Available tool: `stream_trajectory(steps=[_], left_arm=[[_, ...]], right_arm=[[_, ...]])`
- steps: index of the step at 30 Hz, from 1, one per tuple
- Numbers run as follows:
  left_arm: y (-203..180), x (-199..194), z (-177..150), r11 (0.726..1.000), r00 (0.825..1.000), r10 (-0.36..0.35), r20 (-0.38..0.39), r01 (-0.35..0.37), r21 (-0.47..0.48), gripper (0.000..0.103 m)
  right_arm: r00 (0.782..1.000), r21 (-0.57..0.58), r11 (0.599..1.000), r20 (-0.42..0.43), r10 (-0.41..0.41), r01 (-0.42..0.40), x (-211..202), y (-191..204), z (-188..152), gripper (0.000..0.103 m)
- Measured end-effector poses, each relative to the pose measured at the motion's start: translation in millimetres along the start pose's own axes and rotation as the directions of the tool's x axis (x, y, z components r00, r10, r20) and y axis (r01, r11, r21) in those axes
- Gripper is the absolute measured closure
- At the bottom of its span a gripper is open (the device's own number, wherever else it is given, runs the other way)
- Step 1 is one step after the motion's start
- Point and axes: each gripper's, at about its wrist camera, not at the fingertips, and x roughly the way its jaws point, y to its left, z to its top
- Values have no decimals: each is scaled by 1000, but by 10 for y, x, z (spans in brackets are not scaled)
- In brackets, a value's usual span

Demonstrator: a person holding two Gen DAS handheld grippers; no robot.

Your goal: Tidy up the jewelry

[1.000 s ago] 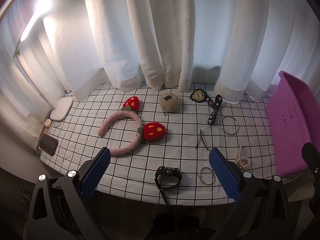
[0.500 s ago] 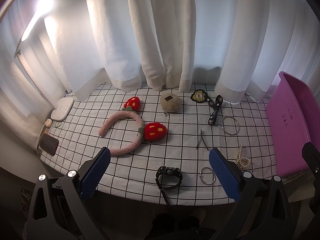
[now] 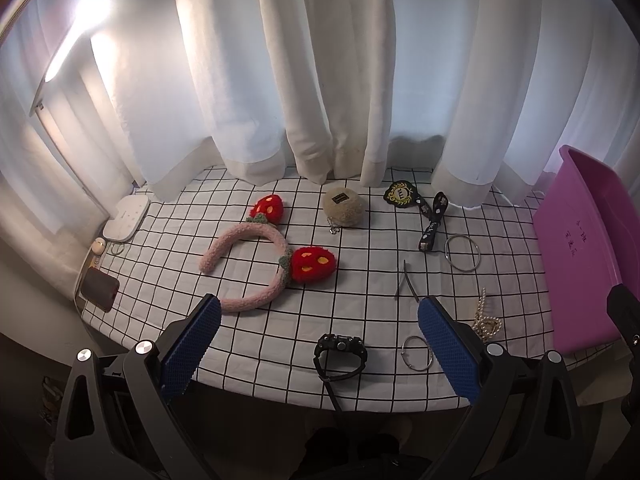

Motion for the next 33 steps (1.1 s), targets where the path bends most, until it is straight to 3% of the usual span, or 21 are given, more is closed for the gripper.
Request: stream_trajectory(steps=[11,18,27,33], left_arm=[[115,63,-4,1000,1000,1,-24,-1,-17,6],[370,295,-138,997,998,-24,-62,19,-81,6],[1142,878,-426,968,994,-35,-108,7,-250,6],[1252,1349,-358,974,996,-50,-72,32,-224,6]], right_arm=[[1000,-3,1000,-14,11,-11,82,19,-36,9],[996,-18,998,-53,67,-68,321,37,-167,9],[989,-11,997,-126,72,-74,816,-47,-377,9],[986,2,998,-156,65,-65,1207,-131,-464,9]])
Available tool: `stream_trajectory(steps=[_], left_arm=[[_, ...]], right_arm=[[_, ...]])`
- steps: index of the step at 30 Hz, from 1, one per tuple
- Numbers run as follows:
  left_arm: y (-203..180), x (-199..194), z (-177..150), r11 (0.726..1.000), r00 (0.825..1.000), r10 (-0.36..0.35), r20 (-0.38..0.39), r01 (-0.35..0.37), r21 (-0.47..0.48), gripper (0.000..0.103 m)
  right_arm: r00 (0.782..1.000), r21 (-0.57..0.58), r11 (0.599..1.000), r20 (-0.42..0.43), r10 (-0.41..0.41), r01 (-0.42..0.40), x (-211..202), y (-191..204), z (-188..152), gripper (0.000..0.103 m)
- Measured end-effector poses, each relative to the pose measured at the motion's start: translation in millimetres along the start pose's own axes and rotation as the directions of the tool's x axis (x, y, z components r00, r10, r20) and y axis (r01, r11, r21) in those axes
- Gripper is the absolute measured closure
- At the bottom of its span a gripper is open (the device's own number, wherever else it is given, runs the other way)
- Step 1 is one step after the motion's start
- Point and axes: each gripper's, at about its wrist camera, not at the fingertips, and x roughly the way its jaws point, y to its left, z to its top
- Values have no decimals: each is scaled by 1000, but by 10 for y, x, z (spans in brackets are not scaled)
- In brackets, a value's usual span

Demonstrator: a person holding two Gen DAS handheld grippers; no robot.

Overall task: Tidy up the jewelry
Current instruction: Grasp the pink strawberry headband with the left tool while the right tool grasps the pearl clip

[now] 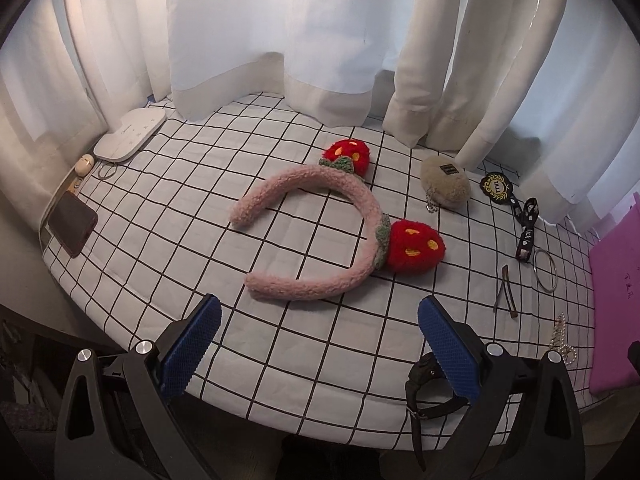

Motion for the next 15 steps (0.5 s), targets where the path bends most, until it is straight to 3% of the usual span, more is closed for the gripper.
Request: stream_trajectory(steps=[7,13,15], left_arm=[[-99,682,148,998,998,-4,-56,7,59,6],[-158,1013,184,995,995,-10,-97,20,96,6],[-175,1075,193,994,995,-7,-103,18,106,6]], right_arm=[[994,10,996,-72,-87,88,573,-206,-87,9],[985,62,998,-170,-11,22,932,-220,-196,9],[979,60,998,-204,-22,35,1031,-148,-225,9]])
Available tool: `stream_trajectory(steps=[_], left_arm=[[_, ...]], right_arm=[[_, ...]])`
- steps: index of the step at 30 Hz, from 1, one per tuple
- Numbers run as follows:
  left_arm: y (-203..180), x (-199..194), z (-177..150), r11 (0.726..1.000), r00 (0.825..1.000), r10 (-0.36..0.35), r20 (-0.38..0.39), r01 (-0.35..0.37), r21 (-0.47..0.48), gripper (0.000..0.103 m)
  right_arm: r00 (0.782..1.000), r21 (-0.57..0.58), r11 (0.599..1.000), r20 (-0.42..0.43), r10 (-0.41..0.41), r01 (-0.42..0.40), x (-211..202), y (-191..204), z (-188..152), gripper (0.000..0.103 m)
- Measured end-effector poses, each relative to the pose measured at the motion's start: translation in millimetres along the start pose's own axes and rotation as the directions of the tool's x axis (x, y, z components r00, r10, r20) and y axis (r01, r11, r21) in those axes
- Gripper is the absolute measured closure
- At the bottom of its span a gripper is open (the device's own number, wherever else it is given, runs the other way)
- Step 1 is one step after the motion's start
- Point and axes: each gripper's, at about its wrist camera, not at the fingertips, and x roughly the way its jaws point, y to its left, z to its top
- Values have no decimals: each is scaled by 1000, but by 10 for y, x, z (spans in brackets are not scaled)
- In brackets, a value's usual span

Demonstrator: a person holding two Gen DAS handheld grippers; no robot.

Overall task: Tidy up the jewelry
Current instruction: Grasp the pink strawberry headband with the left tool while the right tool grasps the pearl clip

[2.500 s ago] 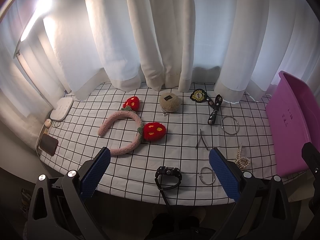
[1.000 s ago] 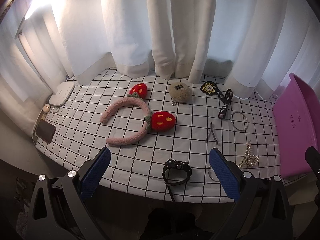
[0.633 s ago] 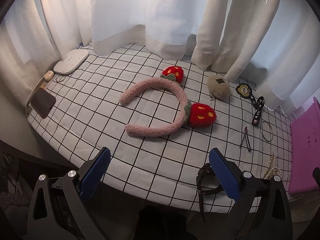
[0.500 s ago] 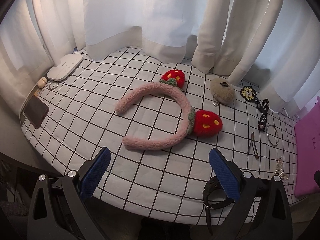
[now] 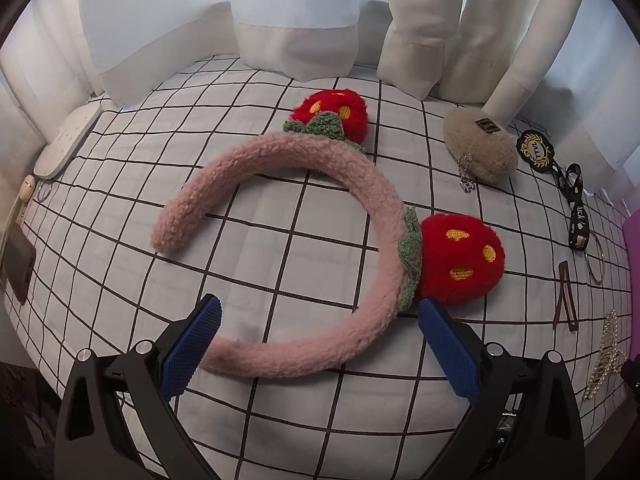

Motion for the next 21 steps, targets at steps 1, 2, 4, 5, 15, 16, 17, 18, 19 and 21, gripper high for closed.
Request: stream_trajectory(steps=[1,2,4,5,15,16,17,18,19,21], left_arm=[[-9,28,9,1000,1000,0,-2,0,4,6],[-19,60,17,1000,1000,1,-5,-1,8,6],[-39,120,30,1000,1000,7,-16,-7,12,6],[-45,151,36,1000,1000,5,-21,-5,14,6],[-146,291,55,999,1000,4,-8,-4,49,5],[-159,296,57,999,1000,4,0,-4,53,5],[-175,296,48,998,1000,2,8,-3,56,5],[-188,296,41,998,1000,0,16,-1,60,5],[-196,298,39,998,1000,-2,26,1,65,6],[-217,299,39,997,999,-7,41,4,76,5]], right_arm=[[1000,2,1000,-10,-15,15,49,33,0,9],[999,9,1000,-22,-26,27,104,61,7,9],[998,30,998,-55,-44,46,216,77,21,9],[996,42,998,-68,-52,55,262,79,24,9],[991,88,992,-102,-84,93,460,46,19,9],[992,89,992,-96,-85,94,464,43,22,9],[992,86,992,-90,-87,94,465,46,24,9],[993,86,992,-84,-86,93,470,44,32,9],[993,85,992,-78,-86,93,473,44,37,9],[994,87,992,-69,-86,92,493,21,64,9]])
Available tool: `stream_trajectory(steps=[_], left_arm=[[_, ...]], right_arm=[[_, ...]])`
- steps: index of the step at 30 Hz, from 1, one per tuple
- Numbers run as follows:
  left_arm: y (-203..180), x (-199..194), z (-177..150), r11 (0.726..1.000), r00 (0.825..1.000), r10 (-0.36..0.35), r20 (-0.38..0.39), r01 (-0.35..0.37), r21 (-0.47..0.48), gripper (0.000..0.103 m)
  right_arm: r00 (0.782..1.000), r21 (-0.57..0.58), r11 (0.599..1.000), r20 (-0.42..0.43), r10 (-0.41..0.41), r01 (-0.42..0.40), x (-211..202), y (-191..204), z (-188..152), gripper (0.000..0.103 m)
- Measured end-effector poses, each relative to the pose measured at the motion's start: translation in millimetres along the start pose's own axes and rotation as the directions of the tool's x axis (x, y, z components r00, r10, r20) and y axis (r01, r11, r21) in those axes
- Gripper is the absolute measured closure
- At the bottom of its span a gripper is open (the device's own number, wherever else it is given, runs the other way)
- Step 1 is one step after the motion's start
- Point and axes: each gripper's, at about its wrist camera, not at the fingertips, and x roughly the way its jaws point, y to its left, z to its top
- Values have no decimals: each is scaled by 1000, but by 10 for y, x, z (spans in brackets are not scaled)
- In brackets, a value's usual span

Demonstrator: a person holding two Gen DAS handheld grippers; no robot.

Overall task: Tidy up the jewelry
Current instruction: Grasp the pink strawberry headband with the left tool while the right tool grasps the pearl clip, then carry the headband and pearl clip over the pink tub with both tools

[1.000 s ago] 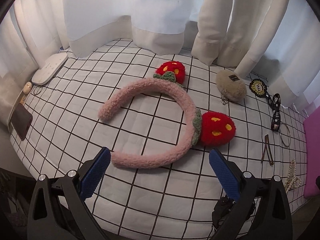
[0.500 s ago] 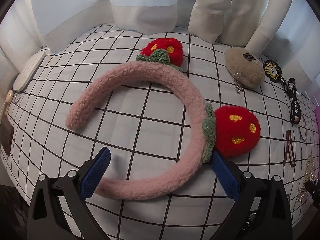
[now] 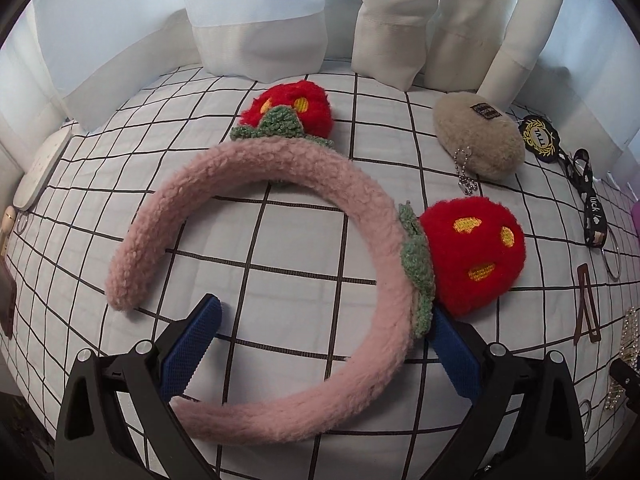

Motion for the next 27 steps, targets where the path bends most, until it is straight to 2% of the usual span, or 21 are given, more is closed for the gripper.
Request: stream_trajectory(steps=[5,6,8,10,12,14,15,16,17,24,27], left_arm=[[-7,-13,-20,1000,1000,-11,21,11,11,7],[-4,-11,-7,1000,1000,-17,23,17,17,10],[-57,-68,-24,997,998,-44,39,42,58,29],[-164,-135,-54,990,996,-83,43,78,116,68],[-244,-164,-82,985,994,-105,36,99,144,87],[-292,-182,-101,983,993,-113,34,106,152,90],[-286,-189,-107,982,992,-124,31,118,145,92],[-267,-200,-105,982,990,-135,31,129,136,92],[-261,-228,-115,982,989,-140,40,133,135,93],[-217,-506,-81,979,981,-164,102,149,142,93],[-228,-634,-70,979,978,-166,124,148,138,93]], right_arm=[[1000,-4,1000,16,-1,2,28,5,-48,9],[1000,-5,1000,16,-1,1,31,4,-46,9],[1000,-11,1000,16,6,-6,20,-2,-70,9],[1000,-21,1000,16,11,-11,-6,13,-72,10],[1000,-23,1000,17,14,-13,-24,31,-81,10],[1000,-34,999,24,20,-19,-62,48,-91,13],[999,-47,999,33,25,-23,-93,72,-95,21],[999,-61,998,45,30,-27,-135,99,-98,37],[998,-77,997,54,30,-26,-173,130,-99,47],[994,-59,995,69,81,-77,-256,55,-67,61],[991,-51,993,83,109,-105,-311,49,-99,61]])
